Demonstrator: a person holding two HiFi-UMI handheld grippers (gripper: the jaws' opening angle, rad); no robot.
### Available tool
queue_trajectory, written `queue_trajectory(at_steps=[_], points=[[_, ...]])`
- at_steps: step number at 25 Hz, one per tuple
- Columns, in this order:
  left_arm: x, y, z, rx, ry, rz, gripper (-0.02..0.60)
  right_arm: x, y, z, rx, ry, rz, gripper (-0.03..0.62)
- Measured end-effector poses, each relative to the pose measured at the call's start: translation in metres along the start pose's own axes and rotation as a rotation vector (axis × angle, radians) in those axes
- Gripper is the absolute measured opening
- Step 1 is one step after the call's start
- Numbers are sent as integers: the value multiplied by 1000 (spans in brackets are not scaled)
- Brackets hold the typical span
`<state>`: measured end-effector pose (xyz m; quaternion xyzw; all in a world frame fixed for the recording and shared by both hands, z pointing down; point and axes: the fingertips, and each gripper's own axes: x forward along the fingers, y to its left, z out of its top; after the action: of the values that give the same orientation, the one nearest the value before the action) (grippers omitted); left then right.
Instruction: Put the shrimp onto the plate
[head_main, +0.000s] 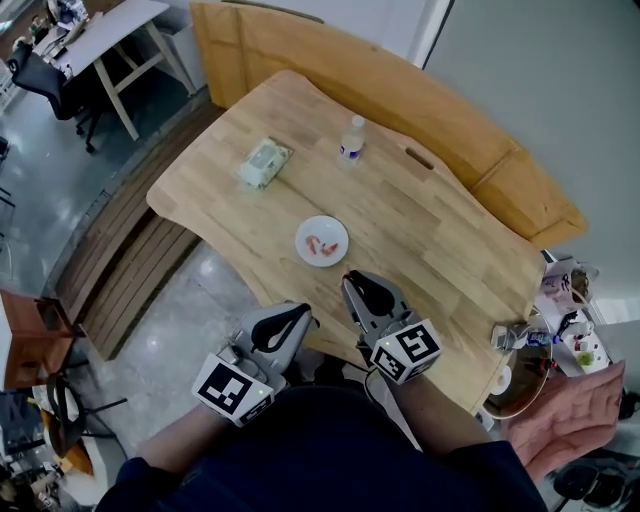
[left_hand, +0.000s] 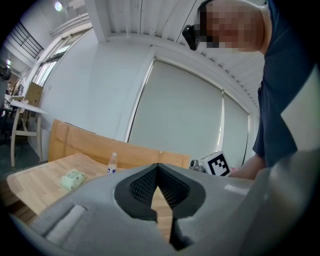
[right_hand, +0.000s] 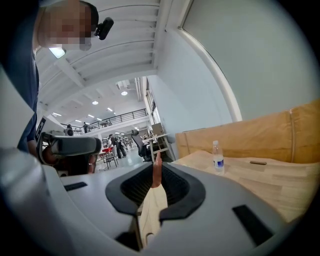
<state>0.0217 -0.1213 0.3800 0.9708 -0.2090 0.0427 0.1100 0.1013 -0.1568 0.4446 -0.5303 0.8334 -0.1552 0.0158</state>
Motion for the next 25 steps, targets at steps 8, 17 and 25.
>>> queue_trajectory(at_steps=[8, 17, 25], points=[[-1, 11, -8, -8, 19, 23, 3, 25, -37, -21, 6, 50, -46, 60], [-4, 14, -12, -48, 28, 46, 4, 52, -60, -43, 1, 106, -61, 60], [-11, 21, -19, -62, 35, 78, 4, 79, -80, -73, -14, 186, -66, 60]])
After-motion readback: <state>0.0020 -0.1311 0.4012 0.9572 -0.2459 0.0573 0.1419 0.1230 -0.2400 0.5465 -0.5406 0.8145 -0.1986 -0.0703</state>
